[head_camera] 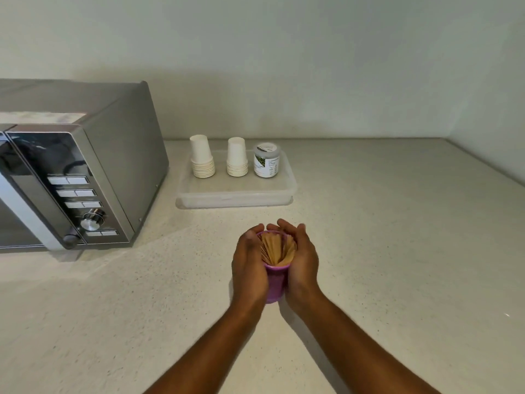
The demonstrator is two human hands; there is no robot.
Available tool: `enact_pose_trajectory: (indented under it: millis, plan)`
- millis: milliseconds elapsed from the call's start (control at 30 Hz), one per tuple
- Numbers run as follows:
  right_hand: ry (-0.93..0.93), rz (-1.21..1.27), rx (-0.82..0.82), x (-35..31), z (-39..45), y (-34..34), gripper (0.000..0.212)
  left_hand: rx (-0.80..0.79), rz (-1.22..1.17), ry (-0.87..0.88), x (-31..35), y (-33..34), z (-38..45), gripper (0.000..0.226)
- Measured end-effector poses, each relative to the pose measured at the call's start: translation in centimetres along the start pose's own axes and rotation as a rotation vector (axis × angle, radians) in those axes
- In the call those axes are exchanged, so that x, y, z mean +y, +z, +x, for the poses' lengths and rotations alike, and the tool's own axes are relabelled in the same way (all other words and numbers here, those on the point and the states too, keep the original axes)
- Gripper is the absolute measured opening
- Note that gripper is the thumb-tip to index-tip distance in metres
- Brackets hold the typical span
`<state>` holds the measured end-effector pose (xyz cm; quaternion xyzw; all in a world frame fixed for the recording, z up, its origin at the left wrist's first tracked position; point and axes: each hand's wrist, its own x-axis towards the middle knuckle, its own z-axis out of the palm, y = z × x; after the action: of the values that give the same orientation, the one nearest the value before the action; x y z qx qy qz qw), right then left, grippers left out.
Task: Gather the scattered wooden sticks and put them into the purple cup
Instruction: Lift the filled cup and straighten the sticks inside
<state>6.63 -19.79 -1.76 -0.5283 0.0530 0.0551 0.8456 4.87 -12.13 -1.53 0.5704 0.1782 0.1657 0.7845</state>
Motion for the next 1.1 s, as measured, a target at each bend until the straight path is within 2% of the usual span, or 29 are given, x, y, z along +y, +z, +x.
enact_pose_trajectory:
  millis: [100,233,333,400,467,667,767,867,967,1100]
  plan:
    - [-0.065,-0.104,-0.058,0.1,-0.3,0.2,0.042,0.038,-0.101,-0.022,0.4,-0.4,0.2,0.057]
    - [-0.026,0.022,-0.011,-0.1,0.6,-0.4,0.044,-0.032,0.021,0.046,-0.6,-0.2,-1.1,0.059]
    - [-0.048,-0.067,-0.101,0.7,0.1,-0.2,0.06,0.014,-0.034,0.033,-0.2,-1.0,-0.6,0.053]
    - [-0.027,-0.015,-0.065,0.9,0.4,-0.4,0.048,-0.04,0.009,0.025,-0.1,-1.2,-0.9,0.054]
    - [-0.005,0.008,0.006,0.1,1.3,-0.7,0.04,-0.061,0.087,0.042,-0.6,-0.8,-1.7,0.066]
    - [-0.21,-0.214,-0.015,-0.8,1.5,-0.6,0.055,0.116,0.091,0.096,0.2,-1.7,-0.3,0.071]
    - [-0.244,-0.387,-0.143,-0.2,1.3,-0.8,0.067,0.068,0.146,0.09,0.2,-1.3,-0.1,0.061]
    - [-0.327,-0.461,-0.131,0.1,1.0,-1.0,0.053,0.033,0.166,0.09,0.1,-0.9,0.0,0.06]
    - [-0.3,-0.443,-0.172,-0.2,1.1,-0.9,0.047,0.049,0.124,0.03,-0.1,-0.6,0.1,0.057]
    - [-0.271,-0.276,-0.118,-0.6,1.0,-0.6,0.06,0.094,0.119,0.025,-0.1,0.3,-0.2,0.04]
